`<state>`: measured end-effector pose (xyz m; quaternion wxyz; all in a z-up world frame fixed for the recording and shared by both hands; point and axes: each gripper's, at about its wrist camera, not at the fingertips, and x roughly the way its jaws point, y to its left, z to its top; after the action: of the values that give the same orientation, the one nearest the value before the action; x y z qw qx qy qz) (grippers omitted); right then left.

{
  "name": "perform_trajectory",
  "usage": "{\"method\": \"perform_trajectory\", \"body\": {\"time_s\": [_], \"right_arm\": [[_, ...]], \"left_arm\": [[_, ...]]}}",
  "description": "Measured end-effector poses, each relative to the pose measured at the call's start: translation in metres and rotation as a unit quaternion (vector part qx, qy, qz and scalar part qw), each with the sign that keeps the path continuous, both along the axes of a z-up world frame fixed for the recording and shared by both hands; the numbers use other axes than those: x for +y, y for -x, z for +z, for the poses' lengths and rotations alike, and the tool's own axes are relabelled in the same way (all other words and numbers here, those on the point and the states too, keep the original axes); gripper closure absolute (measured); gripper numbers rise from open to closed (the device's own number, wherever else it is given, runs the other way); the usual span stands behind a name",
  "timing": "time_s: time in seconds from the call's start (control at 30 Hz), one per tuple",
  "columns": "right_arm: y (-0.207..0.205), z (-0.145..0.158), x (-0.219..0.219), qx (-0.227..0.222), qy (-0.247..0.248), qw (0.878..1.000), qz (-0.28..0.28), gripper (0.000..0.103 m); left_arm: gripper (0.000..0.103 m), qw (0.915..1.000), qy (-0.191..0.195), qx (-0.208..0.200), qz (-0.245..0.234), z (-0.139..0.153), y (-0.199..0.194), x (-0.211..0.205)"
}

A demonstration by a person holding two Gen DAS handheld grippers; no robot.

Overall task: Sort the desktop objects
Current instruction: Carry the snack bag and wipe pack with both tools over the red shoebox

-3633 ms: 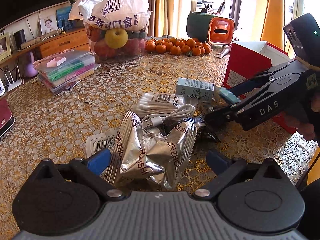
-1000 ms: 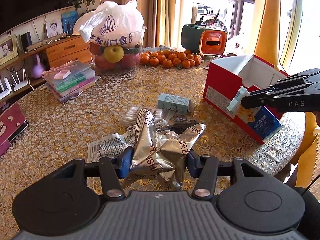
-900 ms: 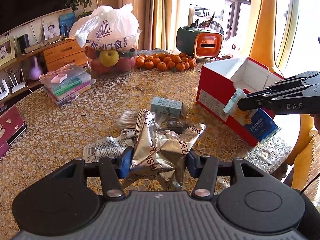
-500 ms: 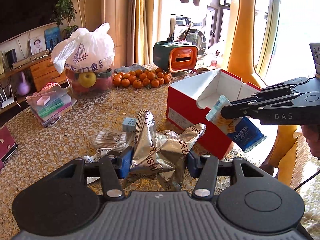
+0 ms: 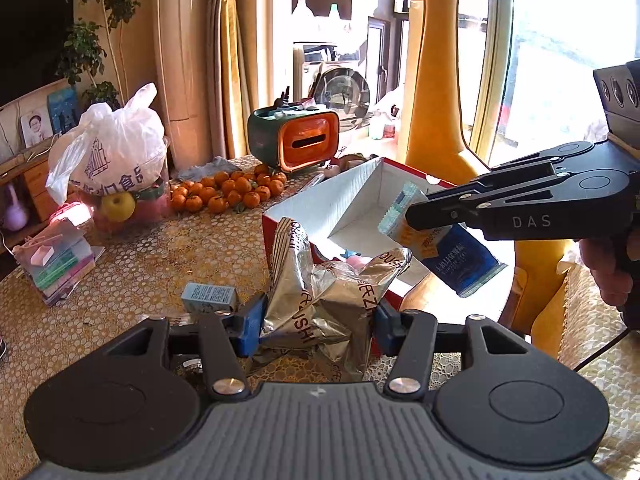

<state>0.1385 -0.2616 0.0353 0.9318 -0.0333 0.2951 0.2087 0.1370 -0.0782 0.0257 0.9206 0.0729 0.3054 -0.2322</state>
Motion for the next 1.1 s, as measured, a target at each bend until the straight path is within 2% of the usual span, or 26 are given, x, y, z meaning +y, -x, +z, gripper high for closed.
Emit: {"method": "perform_trajectory", "body": {"time_s": [0.53,1.1], "right_arm": [[-0.033,0.004,-0.067,-0.007,-0.015,0.998,-0.067,0.091],[-0.102,-0.04,-0.113,0.028,0.001,0.991,-0.127,0.091]], "left_arm": [[0.05,0.9993,-0.015,0.011,-0.033,0.0,-0.044,-0.066],[0.05,0.9945,-0.055,0.055,-0.07,-0.037,-0.12,-0.143]]}}
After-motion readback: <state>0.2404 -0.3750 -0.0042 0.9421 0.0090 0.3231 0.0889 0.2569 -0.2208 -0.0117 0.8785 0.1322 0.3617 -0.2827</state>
